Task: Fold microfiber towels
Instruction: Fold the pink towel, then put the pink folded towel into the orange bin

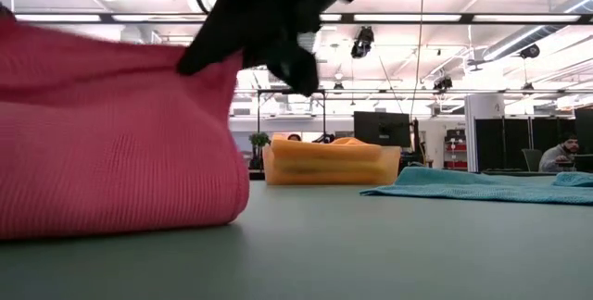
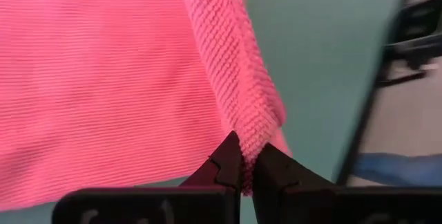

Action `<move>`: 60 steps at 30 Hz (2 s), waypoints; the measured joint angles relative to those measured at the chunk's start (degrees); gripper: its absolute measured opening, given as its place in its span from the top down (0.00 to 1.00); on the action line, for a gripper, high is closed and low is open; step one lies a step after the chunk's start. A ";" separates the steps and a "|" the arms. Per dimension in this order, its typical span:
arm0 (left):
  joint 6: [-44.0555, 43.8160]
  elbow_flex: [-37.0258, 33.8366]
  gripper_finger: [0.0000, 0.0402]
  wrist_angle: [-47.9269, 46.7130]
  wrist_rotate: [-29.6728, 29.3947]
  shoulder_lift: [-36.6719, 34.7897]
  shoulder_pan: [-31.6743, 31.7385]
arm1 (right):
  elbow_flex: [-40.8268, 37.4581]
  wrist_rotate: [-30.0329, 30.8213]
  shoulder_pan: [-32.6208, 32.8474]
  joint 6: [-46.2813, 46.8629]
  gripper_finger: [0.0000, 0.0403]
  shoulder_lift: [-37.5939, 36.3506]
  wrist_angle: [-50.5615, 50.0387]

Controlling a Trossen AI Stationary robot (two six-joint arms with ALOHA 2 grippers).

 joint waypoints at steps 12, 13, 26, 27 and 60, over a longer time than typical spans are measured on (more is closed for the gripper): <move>-10.40 -0.15 1.00 -14.56 -1.07 -0.11 0.03 | 0.04 1.24 -4.67 -3.70 0.98 4.88 5.82; -10.38 -0.16 1.00 -14.78 -1.08 -0.11 0.10 | 0.04 1.56 -4.97 -4.00 0.98 5.14 6.72; -10.43 -0.28 1.00 -19.94 -0.69 -0.11 0.15 | 0.04 2.67 -5.95 -4.00 0.95 7.35 11.58; -10.43 -0.30 1.00 -20.50 -0.67 -0.11 0.15 | 0.04 2.74 -6.00 -4.00 0.95 7.35 11.68; -2.86 3.56 0.65 -21.13 -1.19 -2.12 -1.76 | 0.02 -22.57 -9.70 -10.76 0.63 2.66 3.34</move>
